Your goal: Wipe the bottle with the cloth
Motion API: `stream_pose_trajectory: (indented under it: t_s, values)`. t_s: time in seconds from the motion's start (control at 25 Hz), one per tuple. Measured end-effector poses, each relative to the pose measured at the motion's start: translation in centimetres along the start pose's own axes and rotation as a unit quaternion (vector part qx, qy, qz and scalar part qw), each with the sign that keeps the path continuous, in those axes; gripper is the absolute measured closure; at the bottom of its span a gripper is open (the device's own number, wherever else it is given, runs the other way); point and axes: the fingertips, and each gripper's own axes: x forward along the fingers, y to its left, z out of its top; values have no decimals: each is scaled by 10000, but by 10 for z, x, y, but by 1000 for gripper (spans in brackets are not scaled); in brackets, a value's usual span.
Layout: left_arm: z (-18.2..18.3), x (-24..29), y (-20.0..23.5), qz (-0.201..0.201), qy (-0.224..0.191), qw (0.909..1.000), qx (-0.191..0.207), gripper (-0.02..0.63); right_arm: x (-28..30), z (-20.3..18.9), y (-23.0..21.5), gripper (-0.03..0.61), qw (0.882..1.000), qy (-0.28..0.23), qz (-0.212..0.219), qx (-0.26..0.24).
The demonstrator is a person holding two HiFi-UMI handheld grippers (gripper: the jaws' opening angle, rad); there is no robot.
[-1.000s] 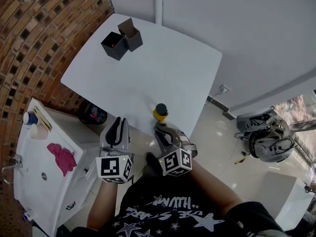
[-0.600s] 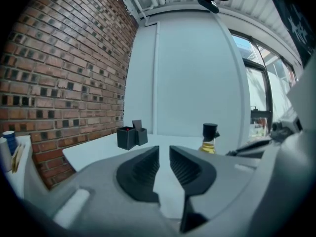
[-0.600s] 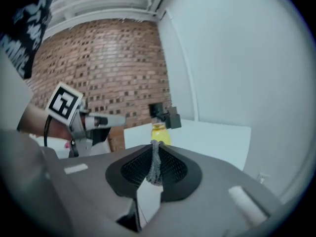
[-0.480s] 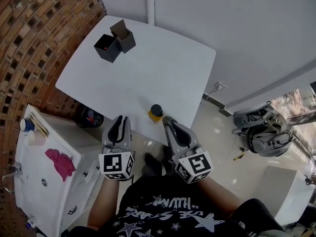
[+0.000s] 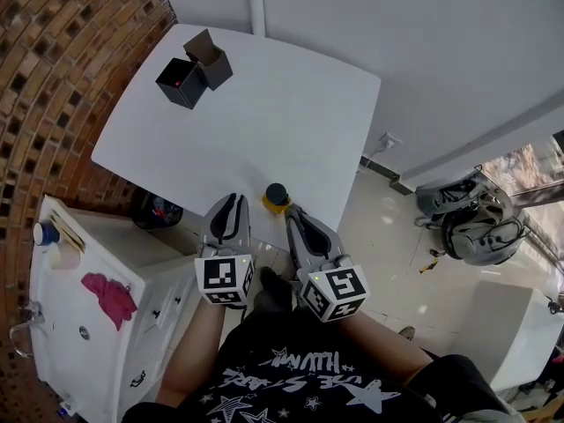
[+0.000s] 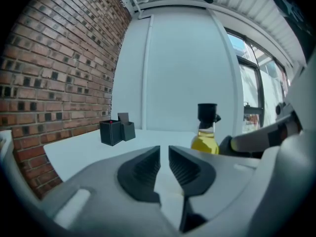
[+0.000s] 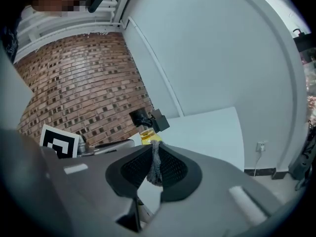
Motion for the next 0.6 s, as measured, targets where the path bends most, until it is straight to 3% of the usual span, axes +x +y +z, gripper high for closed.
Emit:
stream_pose_trajectory:
  t_s: [0.6]
  values:
    - [-24,-1,-12,-354,319,9989,-40,559,32,-48,-16,537,9974,718,-71,-78]
